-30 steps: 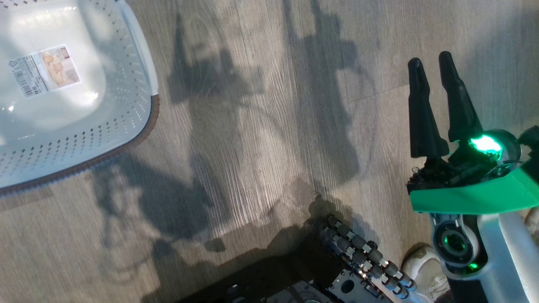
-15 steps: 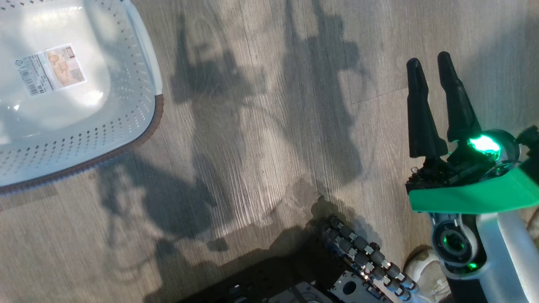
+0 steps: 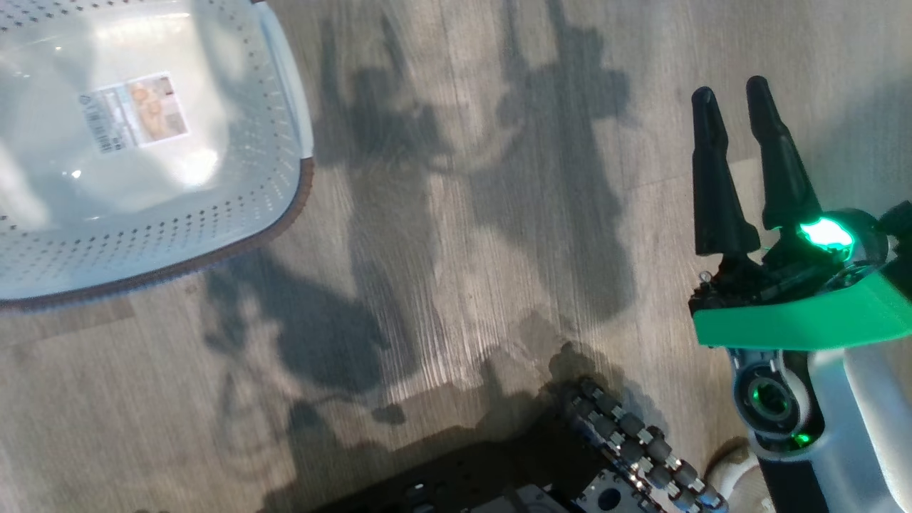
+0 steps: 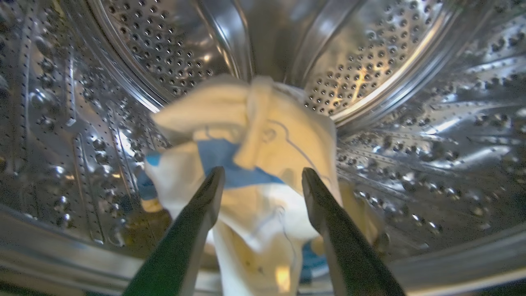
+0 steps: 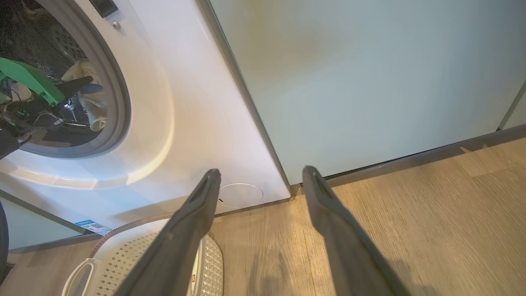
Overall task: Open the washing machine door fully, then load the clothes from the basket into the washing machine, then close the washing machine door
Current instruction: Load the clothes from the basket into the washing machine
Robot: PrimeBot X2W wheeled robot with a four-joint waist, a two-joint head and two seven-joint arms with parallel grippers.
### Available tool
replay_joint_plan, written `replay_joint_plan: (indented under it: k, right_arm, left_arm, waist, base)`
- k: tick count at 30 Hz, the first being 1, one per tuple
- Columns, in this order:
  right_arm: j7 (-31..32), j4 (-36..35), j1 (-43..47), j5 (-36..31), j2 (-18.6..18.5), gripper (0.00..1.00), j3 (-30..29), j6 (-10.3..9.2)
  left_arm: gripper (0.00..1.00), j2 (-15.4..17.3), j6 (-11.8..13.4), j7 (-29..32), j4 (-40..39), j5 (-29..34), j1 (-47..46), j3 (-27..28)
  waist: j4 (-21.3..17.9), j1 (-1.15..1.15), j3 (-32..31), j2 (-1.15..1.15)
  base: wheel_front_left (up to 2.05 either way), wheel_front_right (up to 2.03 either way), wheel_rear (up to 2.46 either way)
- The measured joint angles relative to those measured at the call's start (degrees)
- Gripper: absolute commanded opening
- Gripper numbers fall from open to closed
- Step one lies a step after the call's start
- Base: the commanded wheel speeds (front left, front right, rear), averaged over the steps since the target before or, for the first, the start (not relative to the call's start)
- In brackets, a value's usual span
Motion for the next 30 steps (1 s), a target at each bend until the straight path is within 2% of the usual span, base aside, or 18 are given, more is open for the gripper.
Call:
replay_joint_plan:
  k: [9, 17, 23, 30]
  right_arm:
    - [0.0, 1.2, -0.2, -2.8, 0.0, 1.00, -2.4, 0.00]
    - [0.0, 2.6, 0.5, -5.5, 0.0, 1.00, -5.3, 0.00]
    - [0.0, 3.5, 0.7, -8.1, -0.1, 1.00, -7.1, 0.00]
    - [0.0, 5.1, 2.8, -11.6, -0.1, 1.00, -8.8, 0.00]
  left_arm:
    - [1.00, -0.3, 4.0, -3.1, -11.4, -4.4, 13.1, 2.3]
    - [1.00, -0.3, 9.3, -6.9, -24.7, -7.1, 29.7, 3.2]
    - [1.00, -0.3, 12.7, -9.5, -33.1, -7.7, 38.9, 3.3]
    - [1.00, -0.7, 13.5, -14.3, -40.1, -8.0, 50.6, 2.7]
  waist:
    - [2.6, 0.00, -2.5, 0.00]
    - [5.3, 0.00, -6.1, 0.00]
    - [7.6, 0.00, -8.8, 0.00]
    - [10.7, -0.01, -12.1, 0.00]
  base:
    - [0.00, 0.00, 0.00]
    - [0.00, 0.00, 0.00]
    - [0.00, 0.00, 0.00]
    - [0.00, 0.00, 0.00]
